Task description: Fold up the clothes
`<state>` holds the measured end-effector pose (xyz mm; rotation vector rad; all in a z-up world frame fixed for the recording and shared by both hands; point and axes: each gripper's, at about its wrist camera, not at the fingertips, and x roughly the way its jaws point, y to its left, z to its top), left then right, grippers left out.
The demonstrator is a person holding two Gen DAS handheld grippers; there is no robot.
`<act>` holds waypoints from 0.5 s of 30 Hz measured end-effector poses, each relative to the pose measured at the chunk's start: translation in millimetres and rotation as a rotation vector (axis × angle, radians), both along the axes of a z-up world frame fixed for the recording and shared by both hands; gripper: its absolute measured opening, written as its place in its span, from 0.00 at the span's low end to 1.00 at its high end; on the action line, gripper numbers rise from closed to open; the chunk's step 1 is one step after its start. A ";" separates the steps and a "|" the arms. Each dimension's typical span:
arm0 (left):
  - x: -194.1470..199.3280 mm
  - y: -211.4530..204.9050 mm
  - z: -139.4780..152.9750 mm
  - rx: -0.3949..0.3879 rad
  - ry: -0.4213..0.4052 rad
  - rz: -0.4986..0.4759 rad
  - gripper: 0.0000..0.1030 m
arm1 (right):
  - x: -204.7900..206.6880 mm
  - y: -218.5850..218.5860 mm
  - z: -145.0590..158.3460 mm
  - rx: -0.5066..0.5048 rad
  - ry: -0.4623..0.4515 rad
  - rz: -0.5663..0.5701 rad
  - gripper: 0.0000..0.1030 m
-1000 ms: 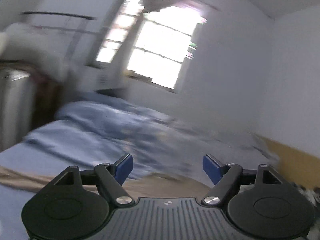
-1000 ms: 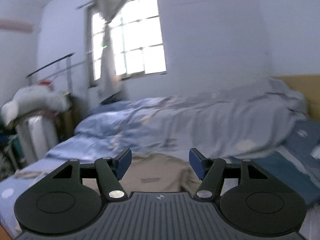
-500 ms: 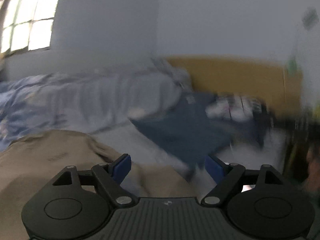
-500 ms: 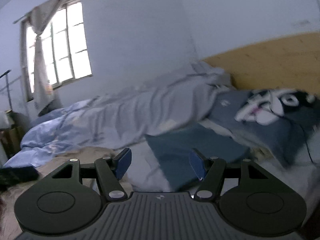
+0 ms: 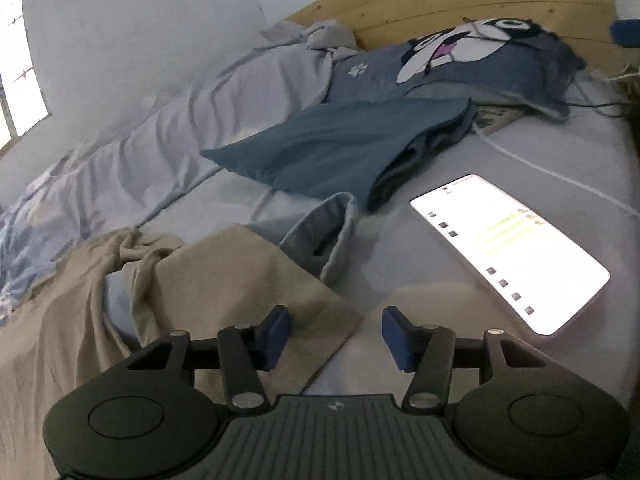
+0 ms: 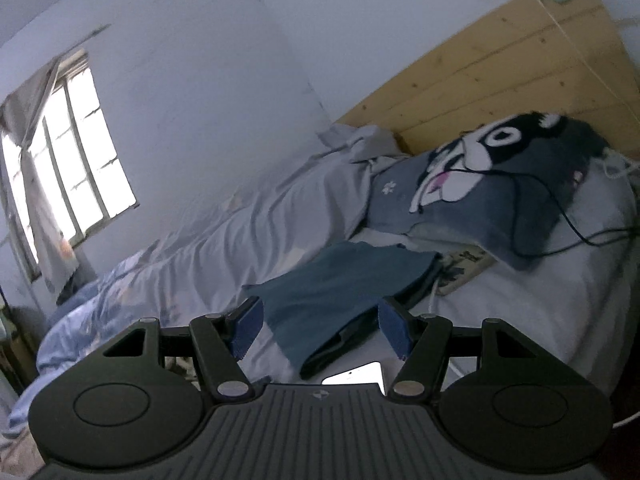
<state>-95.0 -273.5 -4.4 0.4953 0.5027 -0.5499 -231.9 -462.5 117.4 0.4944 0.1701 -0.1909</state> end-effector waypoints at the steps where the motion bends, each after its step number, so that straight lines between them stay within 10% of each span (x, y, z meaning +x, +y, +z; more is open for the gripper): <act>1: 3.0 -0.9 -1.2 -0.005 0.000 0.006 0.47 | -0.4 -4.0 -1.1 0.009 0.001 -0.003 0.64; 4: 14.5 2.6 2.0 -0.014 0.012 0.031 0.06 | -2.5 -15.0 -4.4 0.030 0.008 -0.009 0.64; 15: 12.3 25.9 68.8 -0.225 0.001 -0.107 0.03 | -3.2 -18.1 -5.8 0.041 0.009 0.011 0.64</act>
